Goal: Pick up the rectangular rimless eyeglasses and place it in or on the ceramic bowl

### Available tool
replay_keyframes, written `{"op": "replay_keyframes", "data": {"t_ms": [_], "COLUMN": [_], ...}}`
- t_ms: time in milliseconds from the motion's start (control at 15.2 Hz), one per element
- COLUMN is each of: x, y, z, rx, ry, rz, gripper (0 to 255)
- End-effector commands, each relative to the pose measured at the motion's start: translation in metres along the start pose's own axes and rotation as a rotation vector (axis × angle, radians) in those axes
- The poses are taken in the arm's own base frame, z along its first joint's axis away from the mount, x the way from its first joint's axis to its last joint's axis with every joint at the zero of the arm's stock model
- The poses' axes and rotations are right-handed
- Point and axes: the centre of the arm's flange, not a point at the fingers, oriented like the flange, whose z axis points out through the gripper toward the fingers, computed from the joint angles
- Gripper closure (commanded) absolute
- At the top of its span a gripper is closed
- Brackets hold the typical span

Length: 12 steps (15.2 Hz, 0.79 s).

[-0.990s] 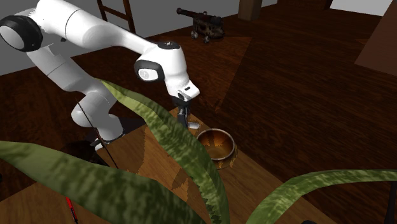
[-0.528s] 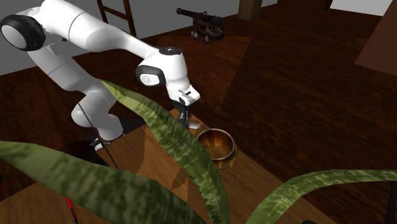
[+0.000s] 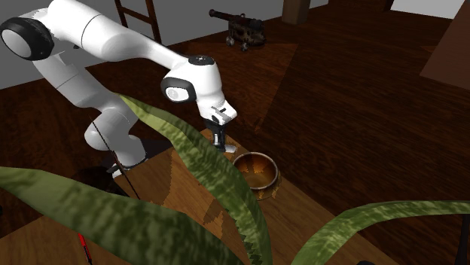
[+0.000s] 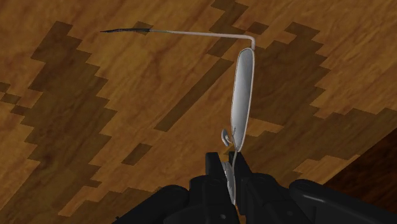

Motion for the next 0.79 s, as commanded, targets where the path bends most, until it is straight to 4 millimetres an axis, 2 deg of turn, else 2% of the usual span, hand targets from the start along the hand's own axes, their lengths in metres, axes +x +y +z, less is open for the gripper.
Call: {"op": "replay_keyframes", "data": {"t_ms": [0,264,726], "x": [0.0,0.0,0.005], "y": [0.0,0.0,0.0], "z": [0.0,0.0,-0.036], "rx": [0.0,0.0,0.0], "ry": [-0.001,-0.001,-0.001], "rz": [0.0,0.0,0.0], "gripper": [255,255,255]}}
